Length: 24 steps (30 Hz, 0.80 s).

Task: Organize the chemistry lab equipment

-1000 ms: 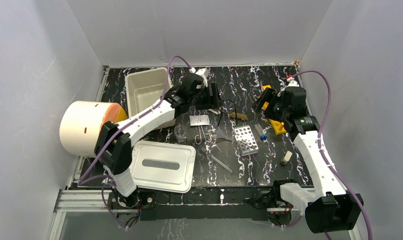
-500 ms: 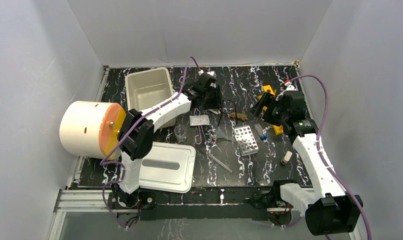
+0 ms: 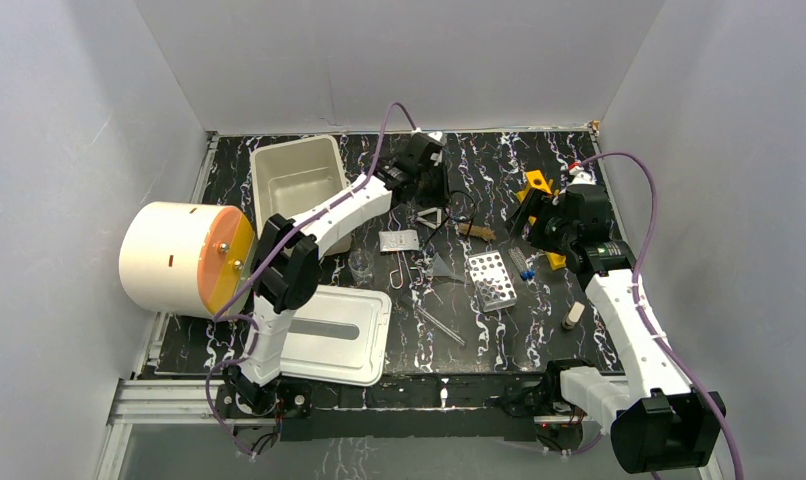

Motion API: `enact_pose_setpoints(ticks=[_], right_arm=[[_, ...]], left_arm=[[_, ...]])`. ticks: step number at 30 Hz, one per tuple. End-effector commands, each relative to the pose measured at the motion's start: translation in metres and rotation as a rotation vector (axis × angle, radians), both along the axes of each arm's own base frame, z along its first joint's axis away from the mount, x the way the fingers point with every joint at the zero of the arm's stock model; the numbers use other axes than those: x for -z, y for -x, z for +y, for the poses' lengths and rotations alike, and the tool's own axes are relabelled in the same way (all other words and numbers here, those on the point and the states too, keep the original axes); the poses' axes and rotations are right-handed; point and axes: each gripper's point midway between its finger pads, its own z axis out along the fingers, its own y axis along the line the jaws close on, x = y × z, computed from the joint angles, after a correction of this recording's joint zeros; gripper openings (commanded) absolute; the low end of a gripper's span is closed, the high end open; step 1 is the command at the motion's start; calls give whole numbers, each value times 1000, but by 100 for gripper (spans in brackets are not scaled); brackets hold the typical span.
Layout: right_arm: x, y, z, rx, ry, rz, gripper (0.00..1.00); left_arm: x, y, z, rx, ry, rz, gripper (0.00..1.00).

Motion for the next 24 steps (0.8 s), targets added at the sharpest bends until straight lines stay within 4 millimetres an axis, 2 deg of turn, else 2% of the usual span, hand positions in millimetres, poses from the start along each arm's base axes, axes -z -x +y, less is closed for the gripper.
enact_pose_setpoints(ticks=[1, 7, 11, 13, 15, 17, 20, 24], right_arm=[[-25, -6, -4, 10, 30, -85, 85], [-29, -9, -4, 11, 33, -93, 85], [-31, -10, -3, 10, 32, -97, 85], [-31, -11, -2, 9, 30, -99, 85], [-32, -12, -2, 7, 29, -99, 85], [-32, -13, -1, 4, 29, -97, 85], [-31, -14, 1, 1, 28, -93, 85], [-31, -16, 3, -6, 24, -91, 85]], left_arm=[[-57, -10, -4, 32, 67, -91, 0], [-118, -21, 7, 32, 219, -129, 0], [-156, -33, 31, -11, 300, -166, 0], [-174, -45, 54, -51, 292, -220, 0], [-188, -58, 90, -124, 222, -277, 0], [-208, -67, 122, -175, 224, -315, 0], [-235, -70, 168, -253, 211, -380, 0], [-248, -69, 226, -380, 146, -422, 0]])
